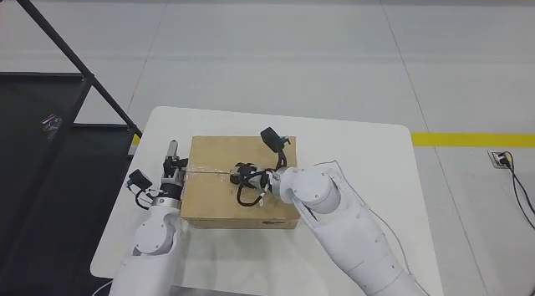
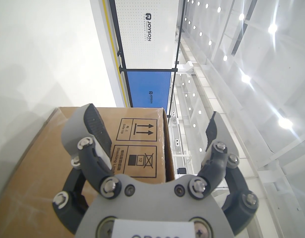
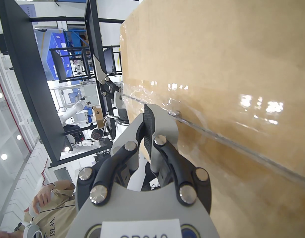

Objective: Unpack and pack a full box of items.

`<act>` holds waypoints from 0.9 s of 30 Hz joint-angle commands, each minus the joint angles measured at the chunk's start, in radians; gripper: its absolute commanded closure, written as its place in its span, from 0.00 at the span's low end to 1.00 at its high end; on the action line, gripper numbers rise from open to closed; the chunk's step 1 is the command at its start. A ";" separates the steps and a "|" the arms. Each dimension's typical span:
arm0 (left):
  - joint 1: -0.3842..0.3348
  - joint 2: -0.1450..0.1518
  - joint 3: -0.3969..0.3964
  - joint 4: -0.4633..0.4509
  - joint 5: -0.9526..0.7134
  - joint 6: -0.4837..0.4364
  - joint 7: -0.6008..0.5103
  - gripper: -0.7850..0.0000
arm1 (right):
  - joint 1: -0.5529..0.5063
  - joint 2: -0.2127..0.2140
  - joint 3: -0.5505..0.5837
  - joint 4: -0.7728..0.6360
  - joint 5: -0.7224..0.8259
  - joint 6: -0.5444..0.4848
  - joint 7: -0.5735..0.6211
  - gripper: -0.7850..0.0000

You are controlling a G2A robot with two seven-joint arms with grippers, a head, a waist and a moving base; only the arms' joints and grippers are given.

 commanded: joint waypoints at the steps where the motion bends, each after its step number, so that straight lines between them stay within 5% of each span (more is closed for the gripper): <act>1: 0.001 0.000 0.000 -0.001 0.003 -0.001 0.000 0.00 | -0.007 0.003 0.009 -0.012 -0.008 0.026 -0.005 1.00; 7: 0.004 0.001 0.000 -0.003 0.005 0.000 0.003 0.00 | -0.083 0.007 0.054 -0.111 -0.030 -0.020 -0.213 1.00; 14: 0.005 0.001 0.002 -0.003 0.008 0.003 0.004 0.00 | -0.154 0.022 0.082 -0.204 -0.071 -0.067 -0.213 1.00; 22: 0.005 0.000 0.007 -0.003 0.010 0.002 0.000 0.00 | -0.325 0.033 0.139 -0.372 -0.155 -0.332 -0.524 1.00; 27: 0.006 0.000 0.009 0.001 0.012 0.005 -0.003 0.00 | -0.359 0.044 0.162 -0.394 -0.162 -0.373 -0.443 1.00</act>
